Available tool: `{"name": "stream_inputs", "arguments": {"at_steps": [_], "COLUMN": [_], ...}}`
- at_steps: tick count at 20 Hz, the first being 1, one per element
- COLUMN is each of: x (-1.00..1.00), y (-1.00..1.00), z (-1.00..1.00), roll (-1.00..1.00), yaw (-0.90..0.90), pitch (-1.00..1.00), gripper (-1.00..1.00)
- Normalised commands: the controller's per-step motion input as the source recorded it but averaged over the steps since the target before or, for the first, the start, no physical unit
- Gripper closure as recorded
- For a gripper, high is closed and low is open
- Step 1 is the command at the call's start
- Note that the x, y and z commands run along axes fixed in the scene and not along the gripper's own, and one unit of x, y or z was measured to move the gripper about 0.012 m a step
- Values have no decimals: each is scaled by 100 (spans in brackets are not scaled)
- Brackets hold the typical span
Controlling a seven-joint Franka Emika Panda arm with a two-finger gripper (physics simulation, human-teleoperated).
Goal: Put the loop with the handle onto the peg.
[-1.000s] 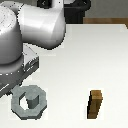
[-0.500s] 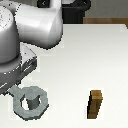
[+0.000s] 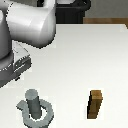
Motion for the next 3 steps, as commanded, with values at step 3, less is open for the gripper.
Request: {"name": "stream_inputs", "arguments": {"at_steps": [3], "x": [0], "y": [0], "z": [0], "roll": [0], "yaw": [0], "pitch": [0], "gripper": [-100]}}
